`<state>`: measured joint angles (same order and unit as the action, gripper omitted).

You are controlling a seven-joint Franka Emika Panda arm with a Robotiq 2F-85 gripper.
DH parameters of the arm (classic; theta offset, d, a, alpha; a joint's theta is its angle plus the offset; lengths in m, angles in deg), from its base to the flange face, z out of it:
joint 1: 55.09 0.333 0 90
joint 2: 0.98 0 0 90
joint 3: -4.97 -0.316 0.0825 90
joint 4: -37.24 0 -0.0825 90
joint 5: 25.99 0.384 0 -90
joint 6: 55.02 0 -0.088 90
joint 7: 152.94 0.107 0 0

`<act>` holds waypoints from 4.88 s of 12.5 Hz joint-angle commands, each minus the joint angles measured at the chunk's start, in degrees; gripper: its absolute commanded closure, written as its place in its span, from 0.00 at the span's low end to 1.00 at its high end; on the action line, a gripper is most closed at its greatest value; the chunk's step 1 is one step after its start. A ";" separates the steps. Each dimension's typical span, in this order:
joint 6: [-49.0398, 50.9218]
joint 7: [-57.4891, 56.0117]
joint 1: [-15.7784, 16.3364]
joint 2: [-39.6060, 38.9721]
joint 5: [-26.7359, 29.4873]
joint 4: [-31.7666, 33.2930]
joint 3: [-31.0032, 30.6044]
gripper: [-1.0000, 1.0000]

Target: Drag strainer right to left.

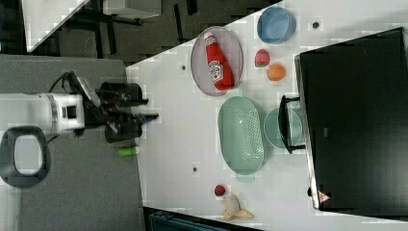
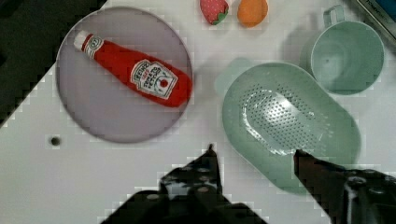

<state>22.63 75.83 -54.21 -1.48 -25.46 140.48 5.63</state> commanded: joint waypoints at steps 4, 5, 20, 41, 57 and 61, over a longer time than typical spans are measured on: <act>8.51 1.08 -1.59 29.31 -3.96 21.58 2.85 0.00; 7.43 1.45 -1.58 28.74 -3.96 23.04 2.76 0.00; -45.63 35.59 -1.12 -5.98 -3.97 38.98 -1.21 0.00; -59.51 49.21 10.29 -22.75 -2.33 35.81 -3.43 0.00; -50.75 62.56 24.76 -28.74 6.10 22.48 -4.22 0.00; -49.04 67.85 28.38 -30.79 6.10 18.60 -4.22 0.00</act>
<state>-26.23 138.70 -27.38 -32.03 -18.49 160.00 1.74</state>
